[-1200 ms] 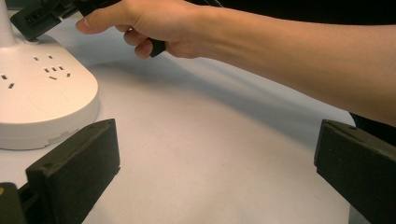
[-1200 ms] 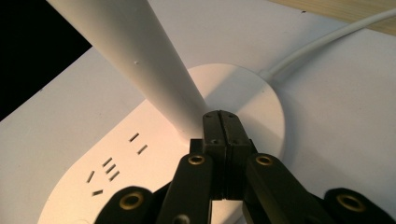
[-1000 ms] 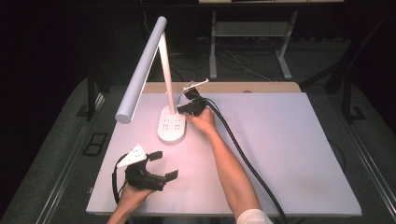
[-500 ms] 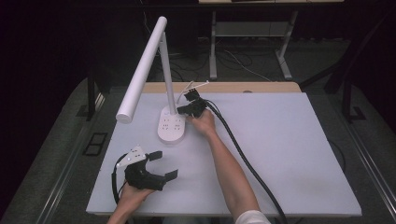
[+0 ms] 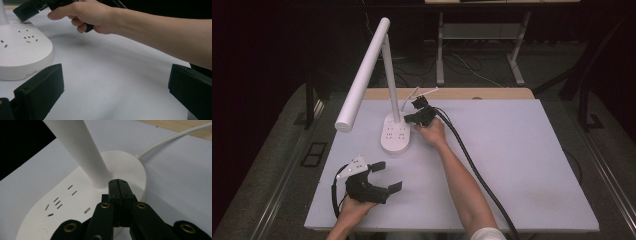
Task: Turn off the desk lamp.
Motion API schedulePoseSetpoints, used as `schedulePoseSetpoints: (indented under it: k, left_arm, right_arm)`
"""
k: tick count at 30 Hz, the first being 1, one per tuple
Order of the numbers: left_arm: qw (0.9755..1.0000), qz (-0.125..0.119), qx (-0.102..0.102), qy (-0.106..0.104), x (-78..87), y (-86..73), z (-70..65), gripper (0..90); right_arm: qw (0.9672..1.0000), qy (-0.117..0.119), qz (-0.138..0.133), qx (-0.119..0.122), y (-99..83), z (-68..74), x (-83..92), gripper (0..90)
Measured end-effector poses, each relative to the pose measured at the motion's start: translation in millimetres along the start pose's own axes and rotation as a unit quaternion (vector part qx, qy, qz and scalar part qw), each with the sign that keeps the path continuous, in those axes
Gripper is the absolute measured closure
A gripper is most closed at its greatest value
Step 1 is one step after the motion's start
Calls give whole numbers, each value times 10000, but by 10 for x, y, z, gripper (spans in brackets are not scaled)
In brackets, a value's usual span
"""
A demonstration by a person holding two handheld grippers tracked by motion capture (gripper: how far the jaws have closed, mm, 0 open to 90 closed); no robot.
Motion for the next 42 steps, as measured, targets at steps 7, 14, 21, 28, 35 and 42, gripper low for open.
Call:
schedulePoseSetpoints:
  k: [7,14,21,28,35,42]
  left_arm:
    - [10000,9,-7,-2,-4,-1,0,0]
    - [10000,27,-21,3,-7,-1,-3,0]
    - [10000,26,-21,-5,-16,-2,-10,0]
    - [10000,51,-30,4,-22,-3,-3,0]
    - [10000,61,-21,20,-35,-6,-6,0]
    - [10000,66,-13,42,-32,-8,-3,0]
  right_arm:
    - [9999,73,-71,101,-17,-3,169,900]
    - [9994,105,-188,265,16,-37,481,898]
    - [9991,95,-296,272,-44,-115,825,811]
    - [9990,-44,-429,122,-155,-179,1153,576]
    - [9984,-229,-424,286,-304,-167,1429,197]
    - [9983,-30,-525,260,-477,-175,1757,5]
Point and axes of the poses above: each handheld gripper's, and its own axes: x roughly backward along the jaws, y roughly out of its top, z roughly to its left, the point moved 3 cm from there along -x, roughly forward along the jaws, and after that the axes turned 11 degrees about -y, right-handed, at the moved point
